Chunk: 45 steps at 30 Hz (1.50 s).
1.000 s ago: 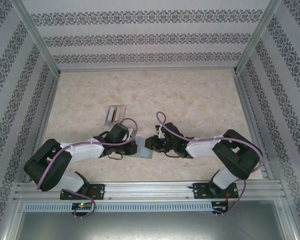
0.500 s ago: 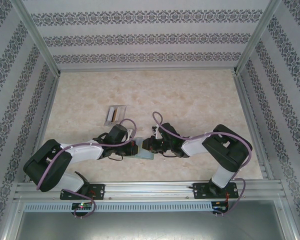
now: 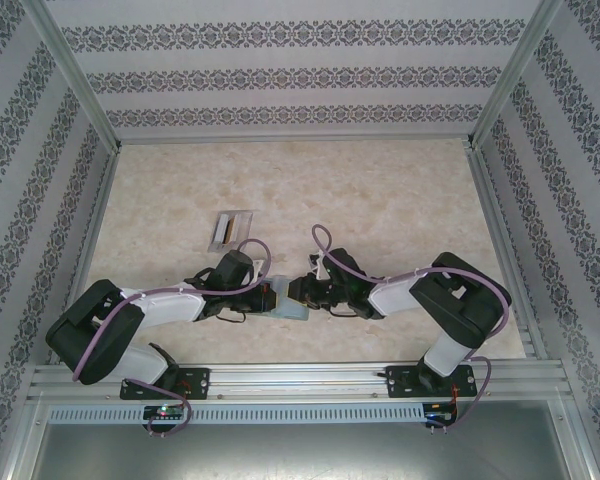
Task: Put the credit cards into the card holder
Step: Open the card holder at the center of the table.
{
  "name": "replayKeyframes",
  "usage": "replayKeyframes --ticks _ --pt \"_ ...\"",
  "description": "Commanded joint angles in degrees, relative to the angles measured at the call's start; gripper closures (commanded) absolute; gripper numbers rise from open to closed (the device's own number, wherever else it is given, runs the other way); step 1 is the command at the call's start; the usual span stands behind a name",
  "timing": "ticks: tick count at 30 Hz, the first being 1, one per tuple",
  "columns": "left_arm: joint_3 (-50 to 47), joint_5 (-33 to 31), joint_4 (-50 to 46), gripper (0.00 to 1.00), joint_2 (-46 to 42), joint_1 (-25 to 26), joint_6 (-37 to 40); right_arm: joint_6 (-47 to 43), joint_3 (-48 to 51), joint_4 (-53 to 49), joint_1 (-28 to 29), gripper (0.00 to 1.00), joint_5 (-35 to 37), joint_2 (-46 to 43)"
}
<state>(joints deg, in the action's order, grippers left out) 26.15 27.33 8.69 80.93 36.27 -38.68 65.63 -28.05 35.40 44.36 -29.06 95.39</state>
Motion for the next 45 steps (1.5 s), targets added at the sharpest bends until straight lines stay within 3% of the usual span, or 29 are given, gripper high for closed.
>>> replayKeyframes --ticks 1,9,19,25,35,41,45 --pt "-0.4 1.6 4.1 1.0 -0.7 -0.6 -1.2 -1.1 1.3 0.0 -0.3 0.75 -0.4 -0.5" --pt "-0.5 3.3 7.7 1.0 1.1 -0.6 -3.1 0.6 -1.0 2.7 1.8 0.77 -0.6 3.2" --pt "-1.3 2.3 7.7 1.0 0.7 -0.7 -3.4 0.6 2.1 3.6 0.1 1.0 0.5 -1.4" --pt "-1.4 1.2 5.8 1.0 0.0 -1.1 -2.4 0.1 2.6 3.0 -0.5 0.99 0.3 -3.0" --pt "-1.6 1.0 6.0 1.0 1.0 -1.1 -2.1 0.4 4.1 3.6 -0.5 0.82 1.2 -3.2" --pt "-2.0 1.6 8.0 1.0 2.0 -1.1 -2.8 0.2 3.6 3.6 -0.3 0.85 0.5 -2.1" --pt "-2.5 2.3 10.0 1.0 2.4 -1.1 -3.7 0.1 2.7 3.7 0.3 0.75 0.3 -0.2"
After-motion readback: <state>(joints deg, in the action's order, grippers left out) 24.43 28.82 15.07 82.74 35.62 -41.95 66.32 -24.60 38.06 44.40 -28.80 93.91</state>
